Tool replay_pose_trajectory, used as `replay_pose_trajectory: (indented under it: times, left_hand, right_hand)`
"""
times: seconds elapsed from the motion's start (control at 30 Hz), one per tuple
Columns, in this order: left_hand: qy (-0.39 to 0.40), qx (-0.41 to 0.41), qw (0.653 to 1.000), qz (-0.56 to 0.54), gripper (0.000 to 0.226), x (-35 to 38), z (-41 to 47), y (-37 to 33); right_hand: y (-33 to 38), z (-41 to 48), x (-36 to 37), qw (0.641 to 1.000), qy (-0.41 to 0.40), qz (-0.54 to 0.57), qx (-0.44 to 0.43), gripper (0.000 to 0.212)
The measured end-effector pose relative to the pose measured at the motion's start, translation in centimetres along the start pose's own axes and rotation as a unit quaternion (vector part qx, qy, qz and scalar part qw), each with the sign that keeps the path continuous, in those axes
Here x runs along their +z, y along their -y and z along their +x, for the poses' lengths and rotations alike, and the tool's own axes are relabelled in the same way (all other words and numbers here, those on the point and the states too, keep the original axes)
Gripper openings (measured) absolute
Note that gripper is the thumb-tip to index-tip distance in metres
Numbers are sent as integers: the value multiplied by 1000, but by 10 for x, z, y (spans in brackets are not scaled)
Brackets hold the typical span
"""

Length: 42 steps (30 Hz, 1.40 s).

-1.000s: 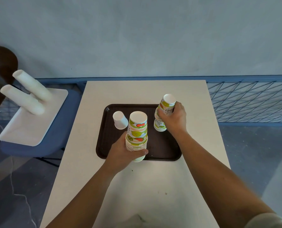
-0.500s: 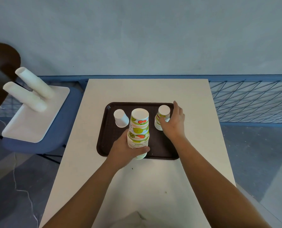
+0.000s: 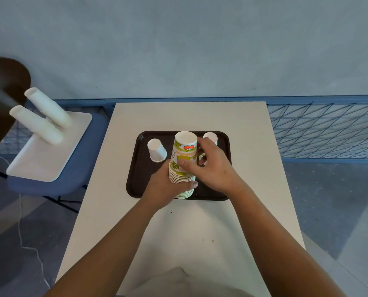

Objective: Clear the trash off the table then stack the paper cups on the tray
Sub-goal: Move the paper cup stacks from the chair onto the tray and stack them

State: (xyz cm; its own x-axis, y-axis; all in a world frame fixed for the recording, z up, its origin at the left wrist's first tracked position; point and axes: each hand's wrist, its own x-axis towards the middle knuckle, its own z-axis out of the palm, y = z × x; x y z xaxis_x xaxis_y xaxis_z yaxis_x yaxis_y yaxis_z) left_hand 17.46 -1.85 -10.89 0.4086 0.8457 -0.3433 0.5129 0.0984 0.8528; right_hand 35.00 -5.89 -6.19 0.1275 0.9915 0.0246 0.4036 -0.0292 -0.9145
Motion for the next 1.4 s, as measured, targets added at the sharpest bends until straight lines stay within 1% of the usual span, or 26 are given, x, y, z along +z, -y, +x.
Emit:
replay_pose_trajectory:
  times: [0.07,0.13,0.3,0.53,0.73,0.9,0.97,1.1,1.23,1.33,1.4]
  left_hand:
    - [-5,3,1000,10,79,1,-2,-2]
    - [-8,4,1000,23,77,2,-5,-5]
    - [-14,9,999,41,76,4,-9,-4]
    - [-12,1,1000,29,77,3,-13,-3]
    - [-17,4,1000,24,71,1,-17,-10]
    - [-14,7,1000,21,75,0,-18,-13]
    - [-13,6,1000,28,74,-1,-18,-12]
    - [-11,-7,999,42,77,-1,-15,-8]
    - [-19,-23,998,56,72,0,-13,-9]
    - [-21,-23,998,59,62,0,-12,-10]
    - [-19,-22,998,49,60,1,-11,-10]
  right_hand:
    - [0,0,2,1000,-10,-8,8,55]
    - [0,-1,2,1000,-13,-15,17,57]
    - [2,-3,0,999,9,-49,20,64]
    - [9,-2,-6,999,15,-43,22,59]
    - [14,-3,-4,999,-20,-30,21,56]
    - [18,-3,-5,999,-32,-27,23,57]
    - [21,-4,-5,999,-42,-16,27,56]
    - [24,-3,-6,994,-90,33,46,50]
    - [23,4,-7,978,-141,118,95,43]
    - [17,12,-11,952,-169,222,130,38]
    - [13,18,-14,917,-191,314,155,35]
